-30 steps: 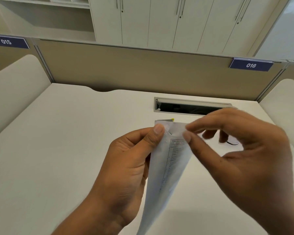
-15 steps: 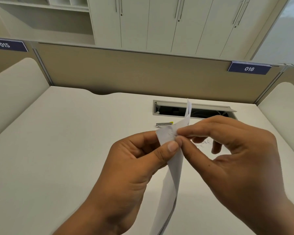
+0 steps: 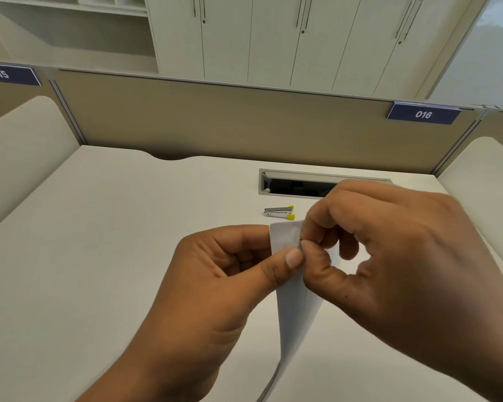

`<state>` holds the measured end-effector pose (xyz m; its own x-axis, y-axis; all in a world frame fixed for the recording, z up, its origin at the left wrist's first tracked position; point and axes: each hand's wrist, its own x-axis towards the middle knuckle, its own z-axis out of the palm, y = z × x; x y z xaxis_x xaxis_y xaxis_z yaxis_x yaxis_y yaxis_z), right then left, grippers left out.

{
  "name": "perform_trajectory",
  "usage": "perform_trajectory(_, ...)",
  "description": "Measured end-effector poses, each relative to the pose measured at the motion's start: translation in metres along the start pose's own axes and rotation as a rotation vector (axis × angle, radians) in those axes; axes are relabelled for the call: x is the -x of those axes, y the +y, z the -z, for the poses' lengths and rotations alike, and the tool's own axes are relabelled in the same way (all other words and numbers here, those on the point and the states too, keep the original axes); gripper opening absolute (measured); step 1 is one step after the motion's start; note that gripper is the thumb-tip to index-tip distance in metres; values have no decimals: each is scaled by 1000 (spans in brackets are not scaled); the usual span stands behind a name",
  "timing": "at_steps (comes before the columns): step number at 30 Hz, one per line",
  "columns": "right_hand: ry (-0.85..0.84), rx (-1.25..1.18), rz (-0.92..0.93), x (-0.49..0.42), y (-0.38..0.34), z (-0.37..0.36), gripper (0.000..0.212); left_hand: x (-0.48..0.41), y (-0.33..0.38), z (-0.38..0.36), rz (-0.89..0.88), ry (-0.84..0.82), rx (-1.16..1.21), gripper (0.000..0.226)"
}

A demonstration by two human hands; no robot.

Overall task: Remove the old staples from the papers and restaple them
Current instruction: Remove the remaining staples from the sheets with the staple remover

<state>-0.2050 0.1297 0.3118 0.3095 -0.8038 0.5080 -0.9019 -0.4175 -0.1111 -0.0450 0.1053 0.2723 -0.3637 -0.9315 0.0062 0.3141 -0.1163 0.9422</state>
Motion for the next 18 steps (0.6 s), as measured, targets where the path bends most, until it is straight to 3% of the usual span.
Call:
perform_trajectory(9, 39, -32, 1, 3, 0, -11, 10, 1, -3, 0, 8, 69, 36, 37)
perform_trajectory(18, 34, -392, -123, 2, 6, -13, 4, 1, -4, -1, 22, 139, 9, 43)
